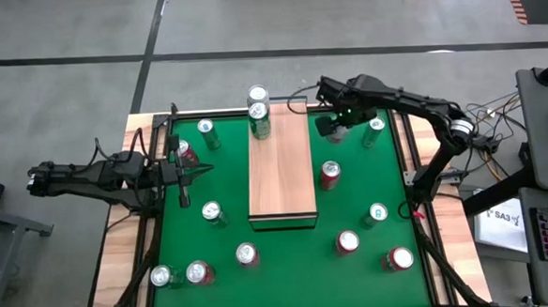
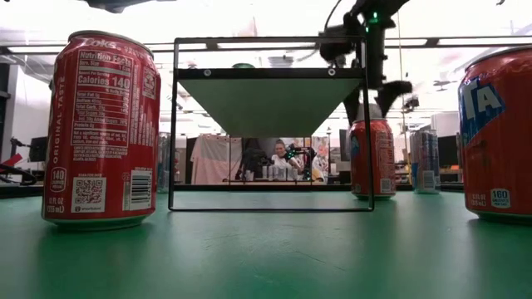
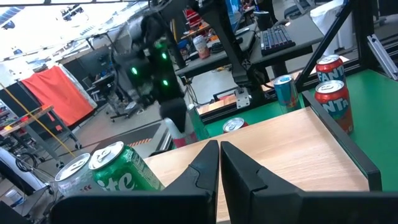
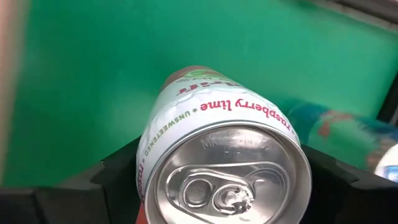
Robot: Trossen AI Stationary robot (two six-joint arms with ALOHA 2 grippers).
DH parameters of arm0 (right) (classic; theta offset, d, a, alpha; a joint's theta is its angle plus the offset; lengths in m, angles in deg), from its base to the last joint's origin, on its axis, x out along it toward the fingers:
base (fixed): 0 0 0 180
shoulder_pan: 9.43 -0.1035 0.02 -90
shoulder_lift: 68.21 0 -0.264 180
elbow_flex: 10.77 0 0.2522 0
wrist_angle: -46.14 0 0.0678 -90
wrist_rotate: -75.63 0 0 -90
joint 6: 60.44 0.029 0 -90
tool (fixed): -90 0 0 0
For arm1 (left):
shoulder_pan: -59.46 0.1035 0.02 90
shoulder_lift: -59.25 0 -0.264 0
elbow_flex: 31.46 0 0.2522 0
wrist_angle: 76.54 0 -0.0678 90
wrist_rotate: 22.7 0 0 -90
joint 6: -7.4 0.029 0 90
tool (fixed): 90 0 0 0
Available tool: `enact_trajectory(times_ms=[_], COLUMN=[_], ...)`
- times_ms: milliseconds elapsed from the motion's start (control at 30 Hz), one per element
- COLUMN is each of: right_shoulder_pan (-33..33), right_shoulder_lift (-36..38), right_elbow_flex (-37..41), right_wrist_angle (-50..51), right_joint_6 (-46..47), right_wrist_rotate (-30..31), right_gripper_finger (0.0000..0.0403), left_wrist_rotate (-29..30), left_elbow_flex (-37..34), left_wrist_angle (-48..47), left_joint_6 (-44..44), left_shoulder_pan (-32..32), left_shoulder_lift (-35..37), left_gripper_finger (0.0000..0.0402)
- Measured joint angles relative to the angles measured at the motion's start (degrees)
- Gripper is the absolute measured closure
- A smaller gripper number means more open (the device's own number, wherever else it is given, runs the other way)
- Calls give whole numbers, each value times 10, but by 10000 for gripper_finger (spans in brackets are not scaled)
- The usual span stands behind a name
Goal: Place canned beverage on shelf
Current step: Put the white can on the shelf
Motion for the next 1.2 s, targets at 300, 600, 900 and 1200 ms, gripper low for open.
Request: enact_trajectory(times_ms=[300,600,900,1200], right_shoulder_pan=[-19,-80,-160,-228], right_shoulder_lift=[1,-2,-15,-55], right_elbow_flex=[-173,-310,-317,-317], right_wrist_angle=[64,115,115,92], right_joint_6=[-21,-39,-20,-14], right_wrist_rotate=[4,-11,-30,-46], right_gripper_finger=[107,107,107,107], left_wrist_rotate=[0,0,0,0], left_elbow_flex=[0,0,0,0], left_wrist_angle=[1,3,3,7], left_joint_6=[0,0,0,2], left_shoulder_pan=[0,0,0,0], left_shoulder_lift=[0,0,0,0], left_gripper_finger=[402,402,402,402])
